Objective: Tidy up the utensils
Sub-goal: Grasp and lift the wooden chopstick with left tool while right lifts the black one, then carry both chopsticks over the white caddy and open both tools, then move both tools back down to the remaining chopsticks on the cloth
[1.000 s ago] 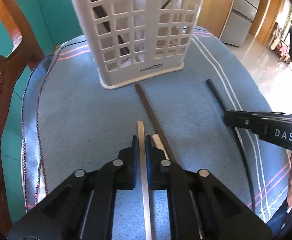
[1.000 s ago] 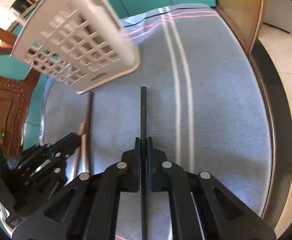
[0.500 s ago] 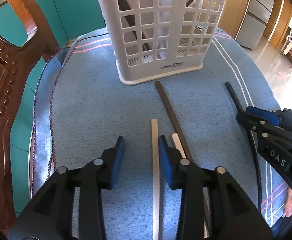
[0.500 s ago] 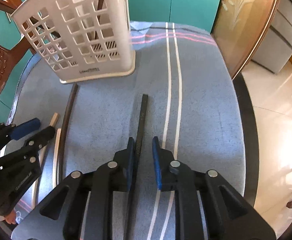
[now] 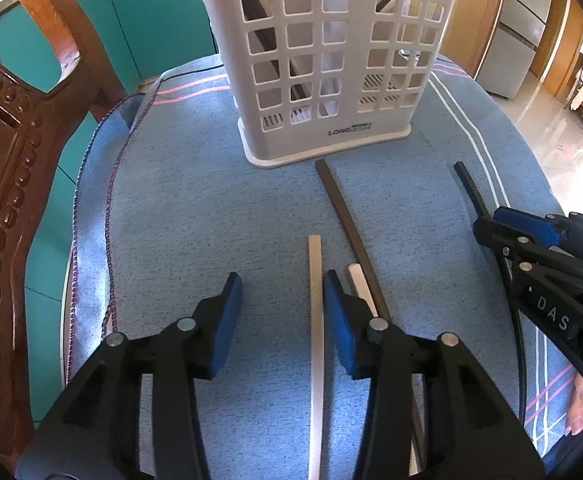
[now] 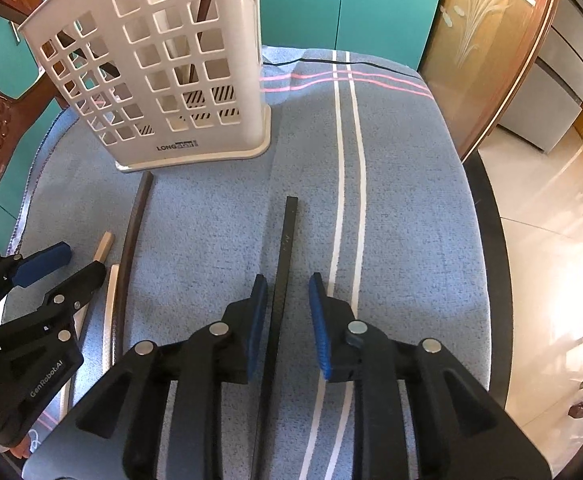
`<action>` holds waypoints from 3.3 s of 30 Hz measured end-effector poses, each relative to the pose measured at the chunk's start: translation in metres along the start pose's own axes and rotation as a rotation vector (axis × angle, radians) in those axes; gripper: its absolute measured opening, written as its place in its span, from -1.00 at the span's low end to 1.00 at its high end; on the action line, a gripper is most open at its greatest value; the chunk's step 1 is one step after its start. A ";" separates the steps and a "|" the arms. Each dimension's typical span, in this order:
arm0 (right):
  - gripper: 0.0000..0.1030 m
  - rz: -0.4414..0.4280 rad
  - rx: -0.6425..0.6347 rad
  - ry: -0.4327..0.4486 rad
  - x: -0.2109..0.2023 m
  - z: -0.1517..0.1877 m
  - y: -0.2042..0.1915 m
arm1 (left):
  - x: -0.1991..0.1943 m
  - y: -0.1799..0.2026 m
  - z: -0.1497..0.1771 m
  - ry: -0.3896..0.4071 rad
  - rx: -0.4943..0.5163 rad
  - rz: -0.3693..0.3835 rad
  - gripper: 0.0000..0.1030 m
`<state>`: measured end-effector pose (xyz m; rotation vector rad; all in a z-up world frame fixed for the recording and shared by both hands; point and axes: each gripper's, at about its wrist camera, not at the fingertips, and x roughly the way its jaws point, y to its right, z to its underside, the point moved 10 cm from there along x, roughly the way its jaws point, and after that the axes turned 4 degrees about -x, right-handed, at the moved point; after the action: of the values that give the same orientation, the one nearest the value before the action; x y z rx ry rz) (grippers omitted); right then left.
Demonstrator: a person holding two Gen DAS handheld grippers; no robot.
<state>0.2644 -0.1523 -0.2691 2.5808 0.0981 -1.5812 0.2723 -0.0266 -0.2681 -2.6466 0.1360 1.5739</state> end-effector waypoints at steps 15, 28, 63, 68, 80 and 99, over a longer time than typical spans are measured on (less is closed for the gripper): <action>-0.50 0.003 -0.003 0.001 0.000 -0.002 0.000 | -0.001 0.004 0.000 -0.005 0.004 0.026 -0.44; -0.87 -0.072 0.012 0.040 -0.007 -0.008 0.003 | -0.028 -0.003 -0.015 0.085 -0.056 0.083 -0.87; -0.87 -0.186 0.156 0.826 -0.258 -0.165 0.029 | -0.272 -0.098 -0.158 0.915 -0.442 0.174 -0.87; -0.87 -0.151 0.111 0.793 -0.236 -0.169 0.021 | -0.242 -0.079 -0.161 0.852 -0.387 0.112 -0.87; -0.22 -0.187 0.121 0.703 -0.214 -0.160 0.014 | -0.226 -0.065 -0.155 0.777 -0.354 0.170 -0.56; -0.59 -0.188 -0.215 0.115 -0.048 -0.052 -0.075 | -0.257 -0.098 -0.113 0.860 -0.391 0.048 -0.24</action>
<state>0.2799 -0.0706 -0.2077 2.5523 0.5057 -1.3866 0.2597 0.0711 0.0123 -3.4521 -0.0873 0.3793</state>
